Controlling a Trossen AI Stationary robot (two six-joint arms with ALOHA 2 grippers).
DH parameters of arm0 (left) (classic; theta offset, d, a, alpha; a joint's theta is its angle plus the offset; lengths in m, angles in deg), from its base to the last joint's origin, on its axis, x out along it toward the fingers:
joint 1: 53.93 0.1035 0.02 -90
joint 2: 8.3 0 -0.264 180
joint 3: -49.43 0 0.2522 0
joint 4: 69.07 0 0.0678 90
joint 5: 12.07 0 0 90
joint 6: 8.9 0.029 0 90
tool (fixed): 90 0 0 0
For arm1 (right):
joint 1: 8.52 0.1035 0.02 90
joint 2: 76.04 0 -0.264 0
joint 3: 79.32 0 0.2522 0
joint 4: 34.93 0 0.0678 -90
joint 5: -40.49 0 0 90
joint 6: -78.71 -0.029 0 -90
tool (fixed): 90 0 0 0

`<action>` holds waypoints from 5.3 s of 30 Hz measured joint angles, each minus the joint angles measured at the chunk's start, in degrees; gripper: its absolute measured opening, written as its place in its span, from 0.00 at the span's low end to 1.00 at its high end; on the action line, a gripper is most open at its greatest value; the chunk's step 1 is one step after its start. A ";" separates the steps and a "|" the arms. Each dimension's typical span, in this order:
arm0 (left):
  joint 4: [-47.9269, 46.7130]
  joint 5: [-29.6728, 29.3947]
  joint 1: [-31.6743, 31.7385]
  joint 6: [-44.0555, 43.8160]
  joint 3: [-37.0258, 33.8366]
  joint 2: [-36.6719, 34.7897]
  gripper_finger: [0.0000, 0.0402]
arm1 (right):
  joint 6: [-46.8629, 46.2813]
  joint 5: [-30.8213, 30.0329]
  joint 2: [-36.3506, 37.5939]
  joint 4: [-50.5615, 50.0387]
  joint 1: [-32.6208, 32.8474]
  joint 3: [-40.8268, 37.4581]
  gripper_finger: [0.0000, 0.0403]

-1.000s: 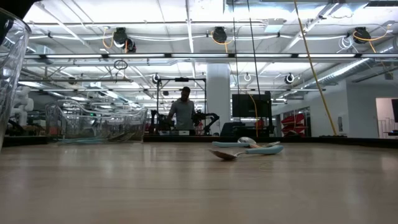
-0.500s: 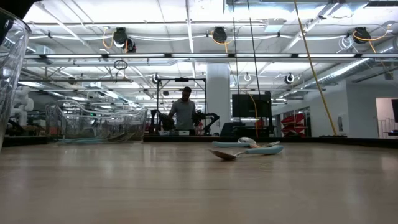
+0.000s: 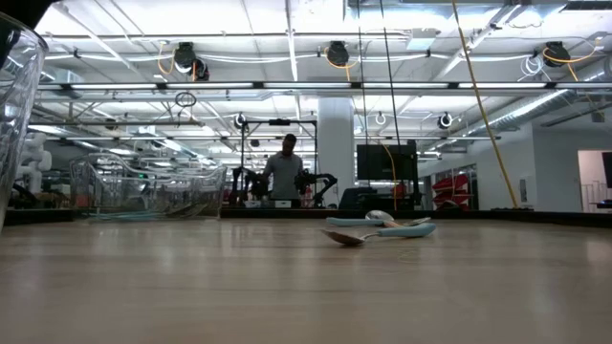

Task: Sort silverware by color (type)
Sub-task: Put the light blue spoon into the bottom right transparent bin

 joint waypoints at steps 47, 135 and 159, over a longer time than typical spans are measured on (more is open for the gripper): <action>0.02 0.00 -0.82 -1.11 0.00 0.00 0.37 | -6.59 1.77 0.21 -4.94 0.02 7.24 0.33; -51.60 11.44 10.83 -8.34 -0.02 9.01 0.37 | -11.32 -10.27 1.42 -20.92 -10.08 23.65 0.33; -50.71 10.10 7.07 -9.63 0.22 11.36 0.19 | -12.12 -10.35 1.38 -21.11 -10.05 23.65 0.33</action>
